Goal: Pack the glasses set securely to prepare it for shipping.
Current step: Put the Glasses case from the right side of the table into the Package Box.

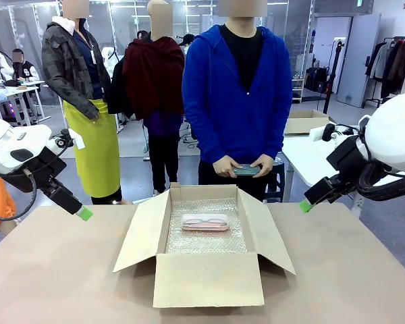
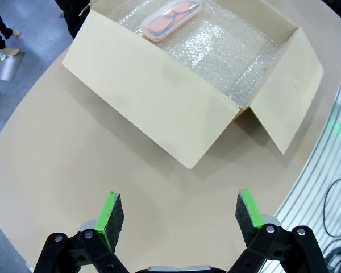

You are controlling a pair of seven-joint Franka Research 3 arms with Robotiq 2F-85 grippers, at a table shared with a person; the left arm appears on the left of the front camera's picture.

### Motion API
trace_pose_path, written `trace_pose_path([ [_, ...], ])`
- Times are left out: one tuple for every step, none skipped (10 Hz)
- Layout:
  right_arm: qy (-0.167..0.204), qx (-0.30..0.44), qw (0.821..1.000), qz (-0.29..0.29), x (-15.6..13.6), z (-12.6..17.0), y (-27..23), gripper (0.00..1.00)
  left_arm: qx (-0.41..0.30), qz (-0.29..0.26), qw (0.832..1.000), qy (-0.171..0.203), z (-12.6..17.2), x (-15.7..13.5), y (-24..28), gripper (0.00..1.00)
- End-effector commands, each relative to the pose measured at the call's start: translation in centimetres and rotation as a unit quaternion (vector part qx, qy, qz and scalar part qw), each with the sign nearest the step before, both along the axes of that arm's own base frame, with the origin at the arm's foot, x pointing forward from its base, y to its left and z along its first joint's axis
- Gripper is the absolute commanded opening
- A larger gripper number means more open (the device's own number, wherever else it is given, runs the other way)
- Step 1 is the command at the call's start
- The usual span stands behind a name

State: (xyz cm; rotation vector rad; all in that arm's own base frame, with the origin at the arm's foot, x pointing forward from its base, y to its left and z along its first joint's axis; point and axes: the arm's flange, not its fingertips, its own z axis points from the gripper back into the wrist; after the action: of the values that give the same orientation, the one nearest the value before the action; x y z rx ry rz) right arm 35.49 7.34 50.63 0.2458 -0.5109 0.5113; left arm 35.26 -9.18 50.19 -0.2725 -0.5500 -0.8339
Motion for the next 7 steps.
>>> trace_pose_path([
  [-0.008, -0.001, 1.000, 0.004, 0.21, -0.08, -0.07, 1.00, -0.006, -0.004, 1.000, 0.000, 0.04, -0.06, 0.20, 1.00],
  [-0.008, -0.001, 1.000, 0.004, 0.21, -0.08, -0.07, 1.00, -0.006, -0.004, 1.000, 0.000, 0.04, -0.06, 0.20, 1.00],
  [-0.008, -0.001, 1.000, 0.004, 0.21, -0.08, -0.07, 1.00, -0.006, -0.004, 1.000, 0.000, 0.04, -0.06, 0.20, 1.00],
  [-0.008, -0.001, 1.000, 0.004, 0.21, -0.08, -0.07, 1.00, -0.006, -0.004, 1.000, 0.000, 0.04, -0.06, 0.20, 1.00],
  [-0.008, -0.001, 1.000, 0.004, 0.21, -0.08, -0.07, 1.00, -0.006, -0.004, 1.000, 0.000, 0.04, -0.06, 0.20, 1.00],
  [-0.008, -0.001, 1.000, 0.004, 0.21, -0.08, -0.07, 1.00, -0.006, -0.004, 1.000, 0.000, 0.04, -0.06, 0.20, 1.00],
  [-0.008, -0.001, 1.000, 0.004, 0.21, -0.08, -0.07, 1.00, -0.006, -0.004, 1.000, 0.000, 0.04, -0.06, 0.20, 1.00],
])
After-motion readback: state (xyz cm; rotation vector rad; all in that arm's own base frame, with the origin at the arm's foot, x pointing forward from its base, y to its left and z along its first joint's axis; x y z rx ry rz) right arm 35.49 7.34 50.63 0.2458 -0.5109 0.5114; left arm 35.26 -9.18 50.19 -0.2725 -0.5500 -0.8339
